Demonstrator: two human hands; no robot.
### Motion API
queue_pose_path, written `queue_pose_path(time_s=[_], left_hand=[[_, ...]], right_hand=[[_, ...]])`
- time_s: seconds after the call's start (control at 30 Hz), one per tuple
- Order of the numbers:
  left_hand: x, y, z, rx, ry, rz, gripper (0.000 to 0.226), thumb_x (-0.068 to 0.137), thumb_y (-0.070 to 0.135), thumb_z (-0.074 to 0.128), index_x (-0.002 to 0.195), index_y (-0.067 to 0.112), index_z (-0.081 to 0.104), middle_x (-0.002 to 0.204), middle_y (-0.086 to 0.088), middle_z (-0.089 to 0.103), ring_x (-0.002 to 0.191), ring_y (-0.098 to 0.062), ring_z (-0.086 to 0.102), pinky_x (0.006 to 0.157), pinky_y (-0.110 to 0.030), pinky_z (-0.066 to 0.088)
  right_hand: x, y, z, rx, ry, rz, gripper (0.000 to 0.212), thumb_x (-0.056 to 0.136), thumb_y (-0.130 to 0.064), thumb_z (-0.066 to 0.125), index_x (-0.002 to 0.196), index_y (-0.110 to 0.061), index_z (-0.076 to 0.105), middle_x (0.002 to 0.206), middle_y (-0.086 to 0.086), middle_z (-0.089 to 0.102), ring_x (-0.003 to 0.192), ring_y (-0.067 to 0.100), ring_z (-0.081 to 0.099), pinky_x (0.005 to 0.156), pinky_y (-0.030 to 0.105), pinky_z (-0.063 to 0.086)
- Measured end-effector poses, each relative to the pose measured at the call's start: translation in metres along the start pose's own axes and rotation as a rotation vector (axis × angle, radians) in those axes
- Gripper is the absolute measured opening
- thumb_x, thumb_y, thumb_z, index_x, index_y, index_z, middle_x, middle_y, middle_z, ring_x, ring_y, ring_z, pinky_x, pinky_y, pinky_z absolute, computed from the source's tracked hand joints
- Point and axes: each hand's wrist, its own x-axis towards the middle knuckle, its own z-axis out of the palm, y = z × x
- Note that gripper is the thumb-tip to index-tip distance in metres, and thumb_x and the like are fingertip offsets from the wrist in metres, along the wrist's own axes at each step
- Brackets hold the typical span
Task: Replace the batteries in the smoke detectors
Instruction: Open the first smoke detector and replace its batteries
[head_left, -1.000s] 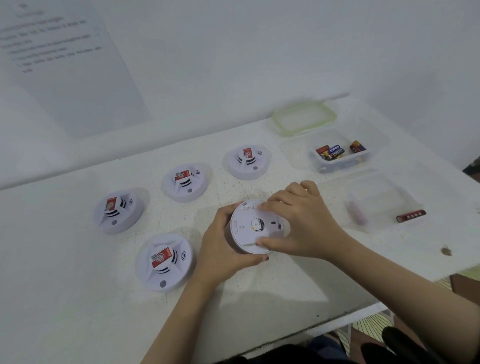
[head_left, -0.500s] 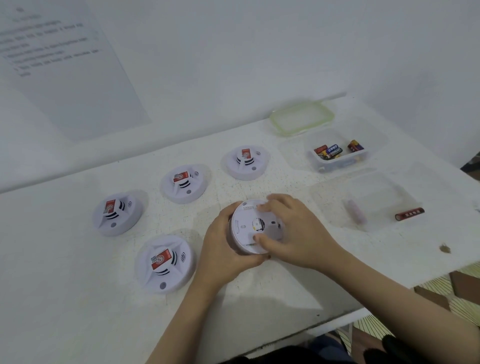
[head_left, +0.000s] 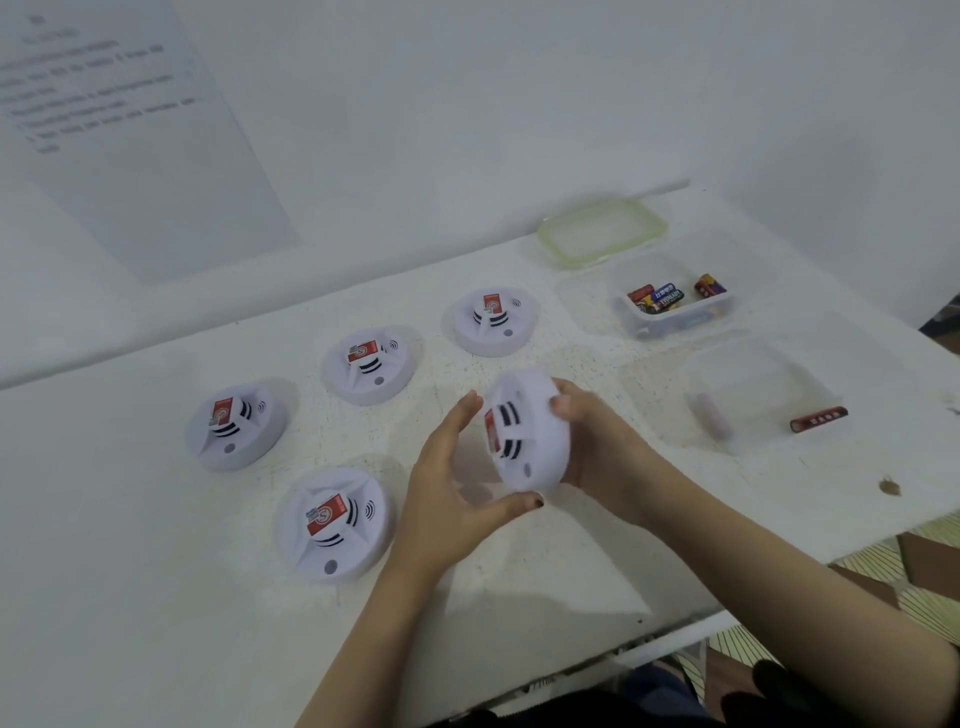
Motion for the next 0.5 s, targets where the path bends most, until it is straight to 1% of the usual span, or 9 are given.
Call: queue_pose_path(time_s=[0.07,0.1,0.17,0.23,0.27,0.3,0.4,0.47,0.5], left_hand=[[0.001,0.0,0.0,-0.03,-0.009,0.023,0.095,0.055,0.065,0.078,0.137,0.043,0.036,0.143,0.017,0.048,0.132,-0.001,0.044,0.107,-0.023,0.04],[0.002,0.0,-0.001,-0.039,-0.016,0.042,0.093,0.057,0.064,0.079,0.138,0.039,0.04,0.14,0.017,0.052,0.13,-0.003,0.047,0.106,-0.026,0.042],[0.001,0.002,-0.001,-0.052,-0.025,0.071,0.086,0.06,0.055,0.083,0.134,0.033,0.047,0.133,0.018,0.058,0.124,-0.002,0.053,0.1,-0.02,0.045],[0.0,0.005,-0.001,-0.056,-0.024,0.087,0.08,0.062,0.048,0.083,0.132,0.031,0.05,0.13,0.02,0.06,0.12,0.0,0.056,0.095,-0.012,0.043],[0.0,0.006,-0.001,-0.061,-0.027,0.092,0.079,0.062,0.046,0.084,0.133,0.028,0.051,0.13,0.02,0.06,0.119,-0.001,0.056,0.094,-0.01,0.042],[0.001,0.005,-0.002,-0.063,-0.029,0.095,0.08,0.063,0.045,0.084,0.133,0.025,0.052,0.129,0.019,0.06,0.12,-0.002,0.056,0.095,-0.011,0.042],[0.003,0.003,-0.001,-0.071,-0.03,0.095,0.082,0.064,0.042,0.084,0.135,0.016,0.052,0.131,0.014,0.061,0.122,-0.007,0.056,0.097,-0.015,0.044],[0.003,0.0,-0.001,-0.06,-0.029,0.091,0.084,0.064,0.043,0.084,0.137,0.017,0.051,0.133,0.011,0.059,0.124,-0.01,0.055,0.1,-0.023,0.046],[0.003,0.0,-0.001,-0.053,-0.03,0.09,0.084,0.065,0.044,0.084,0.137,0.019,0.05,0.134,0.012,0.058,0.125,-0.011,0.054,0.101,-0.027,0.047]], right_hand=[[-0.003,-0.001,-0.005,0.202,-0.089,0.008,0.056,0.074,-0.037,0.049,0.121,-0.007,0.056,0.106,0.016,0.067,0.09,0.03,0.067,0.067,0.037,0.056],[-0.005,-0.001,-0.006,0.266,-0.107,0.028,0.05,0.078,-0.032,0.044,0.118,-0.006,0.058,0.105,0.016,0.067,0.088,0.027,0.067,0.065,0.035,0.056],[-0.005,0.002,-0.008,0.329,-0.083,0.07,0.047,0.084,-0.027,0.034,0.12,-0.009,0.059,0.108,0.013,0.068,0.089,0.025,0.068,0.064,0.034,0.056],[-0.003,0.007,-0.013,0.305,-0.037,0.067,0.049,0.092,-0.022,0.023,0.128,-0.018,0.056,0.121,0.008,0.065,0.103,0.027,0.064,0.07,0.038,0.057],[-0.003,0.007,-0.015,0.257,-0.017,0.049,0.049,0.094,-0.021,0.021,0.13,-0.023,0.055,0.125,0.005,0.063,0.108,0.028,0.062,0.074,0.04,0.057],[-0.003,0.006,-0.016,0.183,0.006,0.023,0.048,0.097,-0.021,0.021,0.129,-0.027,0.055,0.125,0.001,0.063,0.11,0.027,0.061,0.074,0.04,0.057],[-0.004,0.002,-0.023,-0.024,0.033,-0.027,0.039,0.1,-0.02,0.027,0.122,-0.036,0.057,0.121,-0.004,0.065,0.101,0.022,0.066,0.069,0.036,0.057],[-0.006,0.003,-0.027,-0.116,0.006,-0.05,0.033,0.098,-0.023,0.04,0.125,-0.037,0.054,0.122,-0.004,0.064,0.103,0.023,0.065,0.074,0.036,0.057],[-0.006,0.005,-0.03,-0.16,-0.012,-0.06,0.036,0.095,-0.023,0.048,0.128,-0.037,0.051,0.122,-0.003,0.063,0.106,0.023,0.064,0.077,0.036,0.056]])
